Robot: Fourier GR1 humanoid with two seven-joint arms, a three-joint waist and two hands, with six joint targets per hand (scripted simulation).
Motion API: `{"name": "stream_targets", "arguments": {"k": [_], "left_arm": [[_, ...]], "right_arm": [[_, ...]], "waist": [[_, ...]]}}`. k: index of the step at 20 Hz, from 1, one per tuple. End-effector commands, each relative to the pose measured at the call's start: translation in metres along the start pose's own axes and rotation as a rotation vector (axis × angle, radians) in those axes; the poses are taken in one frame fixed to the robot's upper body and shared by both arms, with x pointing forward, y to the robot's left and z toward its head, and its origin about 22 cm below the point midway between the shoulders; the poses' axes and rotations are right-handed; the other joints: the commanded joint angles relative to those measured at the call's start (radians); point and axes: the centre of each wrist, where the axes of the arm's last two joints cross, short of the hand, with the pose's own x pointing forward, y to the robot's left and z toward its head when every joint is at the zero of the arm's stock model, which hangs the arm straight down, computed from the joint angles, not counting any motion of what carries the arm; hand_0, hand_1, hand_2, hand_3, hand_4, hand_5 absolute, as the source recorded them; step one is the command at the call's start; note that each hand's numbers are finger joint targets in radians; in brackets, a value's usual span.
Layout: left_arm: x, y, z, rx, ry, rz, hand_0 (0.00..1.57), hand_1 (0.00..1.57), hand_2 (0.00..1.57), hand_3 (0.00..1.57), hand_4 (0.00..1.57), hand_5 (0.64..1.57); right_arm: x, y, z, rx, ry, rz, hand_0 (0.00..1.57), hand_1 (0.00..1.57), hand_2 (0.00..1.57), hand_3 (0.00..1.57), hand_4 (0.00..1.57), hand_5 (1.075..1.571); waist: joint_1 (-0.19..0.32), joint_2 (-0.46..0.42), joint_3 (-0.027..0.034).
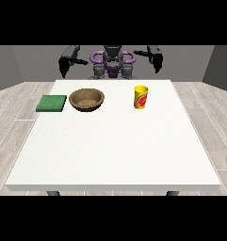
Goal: Pick the cup and pour the ball into the bowl, then pick the bowl and place it on the pad
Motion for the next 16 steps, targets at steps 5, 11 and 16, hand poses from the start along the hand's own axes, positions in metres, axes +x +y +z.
{"name": "stream_targets", "arguments": {"k": [5, 11, 16], "left_arm": [[-0.041, 0.014, -0.021, 0.022, 0.009, -0.052, 0.0, 0.0, 0.0, 0.0, 0.0, 1.25], [-0.075, 0.002, -0.02, 0.069, 0.014, -0.088, 0.0, 0.0, 0.0, 0.0, 0.0, 1.239], [-0.101, -0.012, -0.014, 0.08, 0.007, -0.078, 0.0, 0.0, 0.0, 0.0, 0.0, 1.249]], "right_arm": [[-0.002, -0.029, -0.025, 0.005, -0.011, 0.024, 0.0, 0.0, 0.0, 0.0, 0.0, 1.561], [-0.015, -0.042, -0.017, 0.049, -0.001, 0.009, 0.0, 0.0, 0.0, 0.0, 0.0, 1.563], [-0.019, -0.045, -0.025, 0.032, -0.004, -0.011, 0.0, 0.0, 0.0, 0.0, 0.0, 1.563]], "waist": [[-0.036, 0.036, -0.0002], [-0.073, 0.029, -0.0001], [-0.069, 0.042, -0.0003]]}}
